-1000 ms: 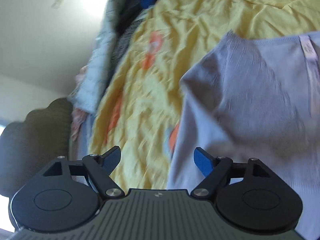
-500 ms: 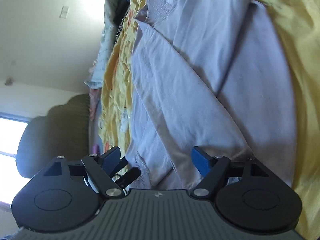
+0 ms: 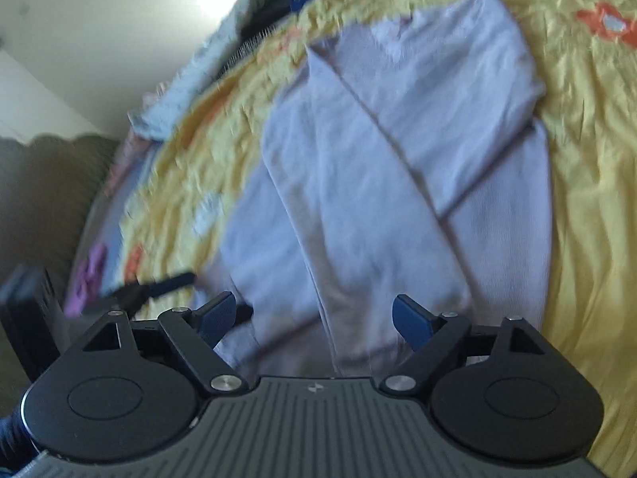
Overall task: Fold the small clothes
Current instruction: 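Grasp the lace hem edge of the lavender top with both grippers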
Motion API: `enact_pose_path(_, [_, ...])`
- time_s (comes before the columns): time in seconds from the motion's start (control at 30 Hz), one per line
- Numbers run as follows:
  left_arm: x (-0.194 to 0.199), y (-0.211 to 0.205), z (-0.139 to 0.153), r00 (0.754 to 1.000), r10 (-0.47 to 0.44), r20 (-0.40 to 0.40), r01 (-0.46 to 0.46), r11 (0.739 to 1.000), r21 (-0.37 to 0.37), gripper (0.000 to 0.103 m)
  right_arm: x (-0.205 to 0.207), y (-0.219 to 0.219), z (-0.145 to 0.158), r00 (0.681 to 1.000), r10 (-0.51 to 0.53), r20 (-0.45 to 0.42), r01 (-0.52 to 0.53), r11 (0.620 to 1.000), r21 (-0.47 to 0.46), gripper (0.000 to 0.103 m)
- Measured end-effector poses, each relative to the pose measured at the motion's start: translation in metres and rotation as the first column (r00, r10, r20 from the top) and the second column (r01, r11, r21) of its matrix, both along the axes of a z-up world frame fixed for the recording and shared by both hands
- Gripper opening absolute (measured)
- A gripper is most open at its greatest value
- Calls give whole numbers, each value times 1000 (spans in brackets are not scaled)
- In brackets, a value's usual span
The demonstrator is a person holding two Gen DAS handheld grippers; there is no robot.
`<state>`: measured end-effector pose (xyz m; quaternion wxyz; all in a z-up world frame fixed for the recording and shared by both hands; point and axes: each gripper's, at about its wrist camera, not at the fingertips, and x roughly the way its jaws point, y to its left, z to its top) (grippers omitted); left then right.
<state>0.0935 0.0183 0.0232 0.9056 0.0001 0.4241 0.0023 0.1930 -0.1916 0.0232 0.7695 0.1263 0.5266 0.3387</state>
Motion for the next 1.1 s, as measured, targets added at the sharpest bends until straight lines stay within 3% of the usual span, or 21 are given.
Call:
enact_pose_path(0.07, [2, 1, -5, 1000, -1, -31, 1, 1000, -4, 100, -8, -7, -11, 1000, -9, 15, 8, 999, 32, 86])
enact_pose_path(0.27, [-1, 46, 8, 995, 89, -37, -91, 993, -75, 100, -8, -67, -1, 987, -124, -105, 139, 979, 150, 87])
enact_pose_path(0.37, [5, 75, 0, 983, 146, -108, -163, 973, -166, 100, -7, -107, -8, 965, -211, -154, 235, 958, 163, 87])
enact_pose_path(0.47, [9, 80, 2, 983, 152, -106, -170, 967, -189, 101, -6, -130, -20, 944, -249, -216, 284, 947, 151, 87])
enact_pose_path(0.63, [18, 63, 2, 991, 92, -98, -111, 970, -215, 101, -10, -131, -25, 943, -239, -233, 281, 945, 166, 87])
enact_pose_path(0.73, [21, 55, 0, 993, 77, -89, -95, 971, -218, 102, -8, -120, -28, 949, -184, -255, 236, 952, 193, 77])
enact_pose_path(0.8, [22, 57, 1, 994, 62, -94, -84, 964, -253, 102, -7, -113, -34, 945, -130, -300, 200, 956, 216, 55])
enact_pose_path(0.87, [21, 64, 3, 993, 40, -112, -76, 939, -336, 101, -10, -109, -42, 934, -114, -340, 192, 959, 207, 46])
enact_pose_path(0.97, [20, 83, 2, 986, -14, -163, -70, 867, -493, 101, -14, -116, -54, 910, -123, -397, 234, 941, 245, 41])
enact_pose_path(1.03, [21, 102, -6, 974, -61, -219, -95, 764, -638, 101, -14, -121, -59, 896, -135, -424, 266, 927, 266, 39])
enact_pose_path(1.1, [23, 119, -16, 965, -87, -247, -128, 665, -736, 101, -14, -125, -63, 886, -135, -443, 282, 916, 284, 38])
